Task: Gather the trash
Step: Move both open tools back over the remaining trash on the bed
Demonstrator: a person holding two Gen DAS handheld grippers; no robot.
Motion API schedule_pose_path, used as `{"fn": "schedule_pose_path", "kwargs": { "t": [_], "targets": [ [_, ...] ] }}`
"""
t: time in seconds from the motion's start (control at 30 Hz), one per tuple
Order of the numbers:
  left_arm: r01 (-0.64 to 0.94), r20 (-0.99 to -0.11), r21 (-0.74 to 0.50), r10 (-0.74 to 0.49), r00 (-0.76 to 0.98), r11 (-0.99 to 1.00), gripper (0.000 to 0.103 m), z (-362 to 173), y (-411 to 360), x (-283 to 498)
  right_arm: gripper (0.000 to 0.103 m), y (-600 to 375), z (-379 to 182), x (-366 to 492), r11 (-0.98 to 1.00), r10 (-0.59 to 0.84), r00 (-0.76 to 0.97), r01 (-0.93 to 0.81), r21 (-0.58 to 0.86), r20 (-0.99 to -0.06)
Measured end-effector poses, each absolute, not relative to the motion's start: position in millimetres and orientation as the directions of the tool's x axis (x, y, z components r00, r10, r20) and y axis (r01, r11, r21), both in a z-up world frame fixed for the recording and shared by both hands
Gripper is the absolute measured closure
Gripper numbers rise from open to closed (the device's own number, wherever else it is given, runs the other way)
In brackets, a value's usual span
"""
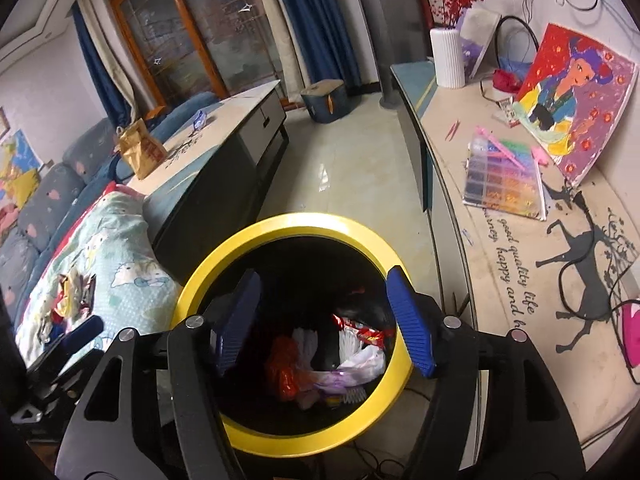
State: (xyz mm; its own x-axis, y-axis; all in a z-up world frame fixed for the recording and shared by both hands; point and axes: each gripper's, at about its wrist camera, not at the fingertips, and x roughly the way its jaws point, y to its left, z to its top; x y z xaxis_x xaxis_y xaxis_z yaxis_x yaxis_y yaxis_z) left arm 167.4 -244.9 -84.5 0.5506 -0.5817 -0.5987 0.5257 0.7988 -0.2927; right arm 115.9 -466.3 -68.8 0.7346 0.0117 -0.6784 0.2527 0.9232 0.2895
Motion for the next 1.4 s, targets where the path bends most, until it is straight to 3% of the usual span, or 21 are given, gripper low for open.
{"fn": "schedule_pose_path", "kwargs": {
  "t": [0.03, 0.1, 0.57, 1.4],
  "targets": [
    [0.524, -0.593, -0.298, -0.585, 0.554, 0.798, 0.006, -82, -242, 167, 0.036, -464, -66, 115, 0.926, 0.010, 0.743, 0.246, 0.287, -0.669],
    [0.517, -0.581, -0.303, -0.585, 0.566, 0.800, 0.006, -77, -236, 164, 0.032, -459, -61, 113, 0.930, -0.009, 0.755, 0.247, 0.271, -0.656],
    [0.433, -0.546, -0.229, -0.483, 0.685, 0.872, 0.006, -42, -185, 143, 0.031, -428, -35, 103, 0.958, -0.039, 0.790, 0.203, 0.200, -0.612],
    [0.232, -0.493, -0.234, -0.321, 0.808, 0.944, 0.006, -13, -77, 133, 0.024, -318, -14, 102, 0.985, 0.155, 0.777, -0.073, 0.157, -0.611]
  ]
}}
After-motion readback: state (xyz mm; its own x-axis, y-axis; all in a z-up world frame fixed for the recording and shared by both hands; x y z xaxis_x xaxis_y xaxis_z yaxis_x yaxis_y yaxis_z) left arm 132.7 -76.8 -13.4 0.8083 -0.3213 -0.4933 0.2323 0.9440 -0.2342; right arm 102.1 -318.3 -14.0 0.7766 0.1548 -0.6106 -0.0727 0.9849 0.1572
